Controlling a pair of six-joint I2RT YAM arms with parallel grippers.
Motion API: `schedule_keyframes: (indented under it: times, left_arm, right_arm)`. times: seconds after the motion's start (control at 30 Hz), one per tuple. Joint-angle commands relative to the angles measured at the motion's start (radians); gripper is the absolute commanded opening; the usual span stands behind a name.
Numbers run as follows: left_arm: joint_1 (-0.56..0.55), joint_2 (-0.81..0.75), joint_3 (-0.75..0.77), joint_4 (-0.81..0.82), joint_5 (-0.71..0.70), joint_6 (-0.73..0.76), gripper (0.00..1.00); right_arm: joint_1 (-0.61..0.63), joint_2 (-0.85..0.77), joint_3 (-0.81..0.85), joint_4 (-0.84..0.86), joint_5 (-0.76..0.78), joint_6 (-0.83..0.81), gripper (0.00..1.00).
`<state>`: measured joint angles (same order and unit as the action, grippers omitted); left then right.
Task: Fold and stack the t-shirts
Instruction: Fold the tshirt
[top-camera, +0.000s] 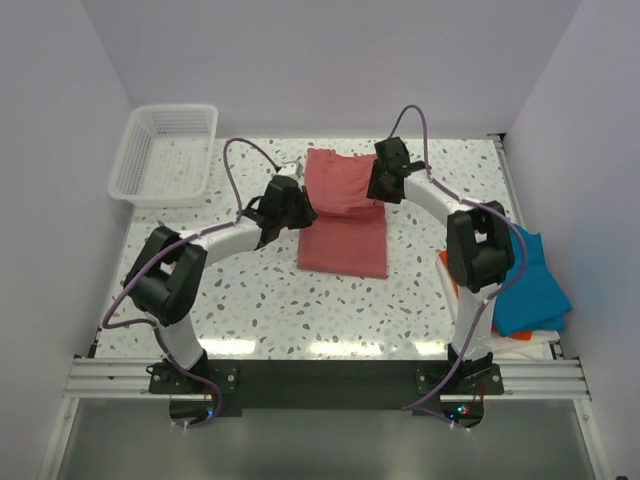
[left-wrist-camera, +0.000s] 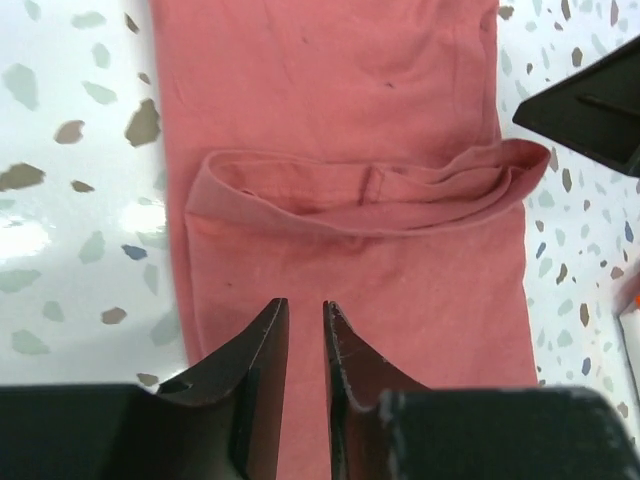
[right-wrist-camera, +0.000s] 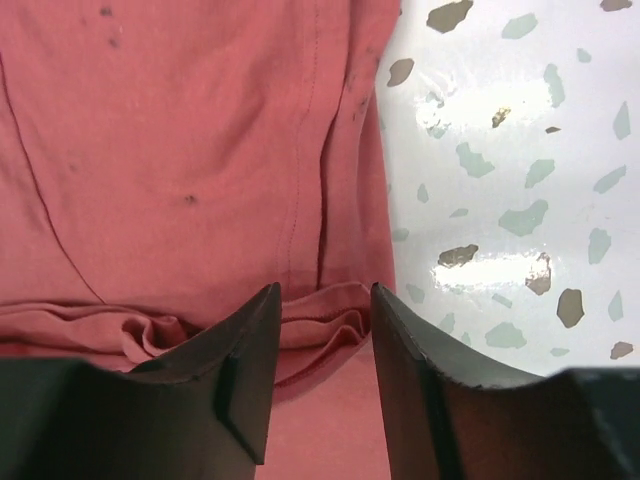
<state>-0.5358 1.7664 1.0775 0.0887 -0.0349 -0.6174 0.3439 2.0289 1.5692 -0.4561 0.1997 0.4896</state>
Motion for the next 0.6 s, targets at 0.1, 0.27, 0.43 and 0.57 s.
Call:
schedule_keyframes:
  times: [0.1,0.27,0.43,0.57]
  left_arm:
    - [-0.03,0.057,0.022,0.077,0.029,0.005,0.19]
    - [-0.03,0.142,0.111,0.068,0.029,0.011,0.19]
    - [-0.024,0.251,0.214,0.023,-0.006,0.03,0.21]
    - [-0.012,0.288,0.265,0.005,-0.039,0.025,0.24]
  right_arm:
    - [-0.003,-0.157,-0.078,0.025,0.02,0.009,0.49]
    - [0.046,-0.294,-0.305,0.111,0.001,0.038,0.45]
    - [0.135,-0.314,-0.39,0.175,-0.009,0.052,0.44]
    - [0.144,-0.243,-0.347,0.172,-0.022,0.035,0.44]
